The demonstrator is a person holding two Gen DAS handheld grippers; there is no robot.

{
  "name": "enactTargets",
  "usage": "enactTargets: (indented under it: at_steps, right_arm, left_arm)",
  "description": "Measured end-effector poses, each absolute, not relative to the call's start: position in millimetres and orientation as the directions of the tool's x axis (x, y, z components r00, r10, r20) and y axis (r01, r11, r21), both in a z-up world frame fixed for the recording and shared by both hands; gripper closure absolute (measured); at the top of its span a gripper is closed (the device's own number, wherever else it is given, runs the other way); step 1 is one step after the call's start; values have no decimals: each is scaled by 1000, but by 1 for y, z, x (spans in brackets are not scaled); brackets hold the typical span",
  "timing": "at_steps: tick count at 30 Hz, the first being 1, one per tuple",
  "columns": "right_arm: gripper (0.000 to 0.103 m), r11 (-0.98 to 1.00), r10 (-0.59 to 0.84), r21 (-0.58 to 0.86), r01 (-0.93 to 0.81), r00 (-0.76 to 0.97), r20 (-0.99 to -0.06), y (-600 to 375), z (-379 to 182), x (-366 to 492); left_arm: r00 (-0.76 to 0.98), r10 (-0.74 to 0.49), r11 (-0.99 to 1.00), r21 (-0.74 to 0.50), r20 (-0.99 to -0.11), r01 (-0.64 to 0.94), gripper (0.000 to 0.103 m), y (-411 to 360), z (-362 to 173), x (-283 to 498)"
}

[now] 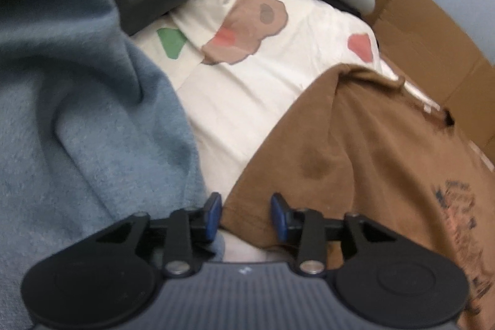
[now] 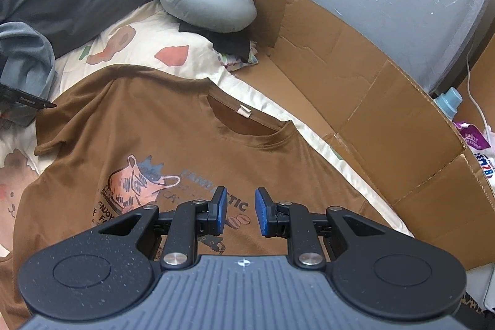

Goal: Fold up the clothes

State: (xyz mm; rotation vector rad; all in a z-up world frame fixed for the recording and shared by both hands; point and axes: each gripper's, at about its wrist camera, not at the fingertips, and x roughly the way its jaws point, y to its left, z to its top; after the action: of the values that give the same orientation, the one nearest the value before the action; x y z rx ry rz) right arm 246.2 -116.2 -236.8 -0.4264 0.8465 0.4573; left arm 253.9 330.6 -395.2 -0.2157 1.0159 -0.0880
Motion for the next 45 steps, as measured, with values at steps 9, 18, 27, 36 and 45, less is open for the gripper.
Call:
enactTargets:
  at_steps: [9,18,27,36,45]
  right_arm:
    - [77,813,215,-181,-553,575,-789,-115,-240,245]
    - [77,805,229,-183,-565,580,-782,-108,-240,243]
    - [77,809,284,-130,-573,575,-767,-82,-243,262]
    - [77,759,400,-77,-646,557,-728,-8,-268,307]
    - [77,744,483,67,-665,465,-742,73,-336,383]
  left_arm:
    - [525,-172,973,-228,-834,-43,80,339,-399,252]
    - [538,-90,996,-83,-838,38,98,311,-379,253]
    - [600,-53,995,10,-798,101,98,317,-316,273]
    - [591,0,997,46,-807,63,98,339,-304,306]
    - [502,55,997,79,-863,27,97,350,-326,334]
